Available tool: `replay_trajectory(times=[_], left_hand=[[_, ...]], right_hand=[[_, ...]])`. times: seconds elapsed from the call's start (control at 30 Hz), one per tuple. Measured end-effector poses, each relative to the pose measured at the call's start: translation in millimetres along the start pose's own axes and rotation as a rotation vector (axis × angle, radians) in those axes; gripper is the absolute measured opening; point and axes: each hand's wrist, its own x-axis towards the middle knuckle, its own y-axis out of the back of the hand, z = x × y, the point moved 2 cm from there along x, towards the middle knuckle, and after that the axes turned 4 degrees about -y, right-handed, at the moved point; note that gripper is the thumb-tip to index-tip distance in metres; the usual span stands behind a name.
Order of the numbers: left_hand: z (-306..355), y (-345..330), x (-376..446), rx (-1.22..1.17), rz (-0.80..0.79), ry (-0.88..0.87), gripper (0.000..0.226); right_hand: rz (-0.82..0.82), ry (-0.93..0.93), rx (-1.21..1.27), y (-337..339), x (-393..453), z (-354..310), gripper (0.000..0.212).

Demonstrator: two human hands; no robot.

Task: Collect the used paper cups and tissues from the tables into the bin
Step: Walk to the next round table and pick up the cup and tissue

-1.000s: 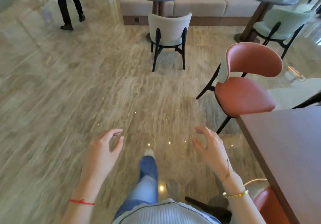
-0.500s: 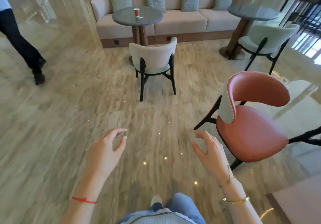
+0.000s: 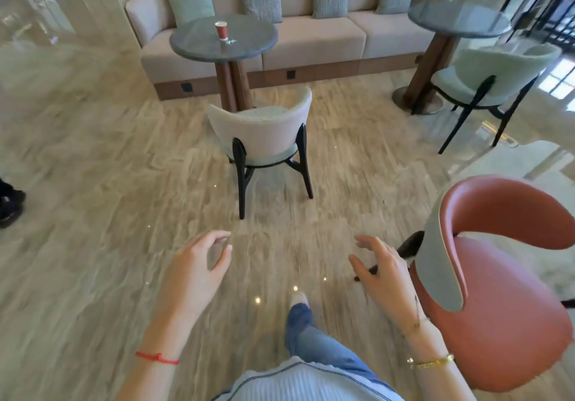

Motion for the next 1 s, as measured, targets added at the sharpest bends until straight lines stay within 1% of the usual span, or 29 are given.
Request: replay_trajectory(times=[0.23,0.43,0.6,0.7,1.0], left_hand=[[12.4,-27.0,205.7,-0.010,0.044,-0.030,0.021],[14.9,-64.6,345.2,-0.023,0.055,-0.050,0.019],[11.8,-105.2,464.0,-0.069,-0.001,-0.069,0.020],[11.3,-127.8,540.8,-0.072,-0.012,-0.114,0.021],[41.4,-184.7,755.2,0.001,-0.106,-0.239,0.023]], right_hand=[[0.045,0.011,-0.034,27.2,207.6,-18.3,0.038],[0.063,-0.017,-0.037,32.8,336.8,-21.7,0.038],[0.076,-0.071,-0.039,23.8,436.9,-7.7,0.035],[0.088,-0.086,-0.044,22.9,502.9,-1.5,0.035],[0.194,-0.155,-0.043,49.1,689.3,9.8,0.032]])
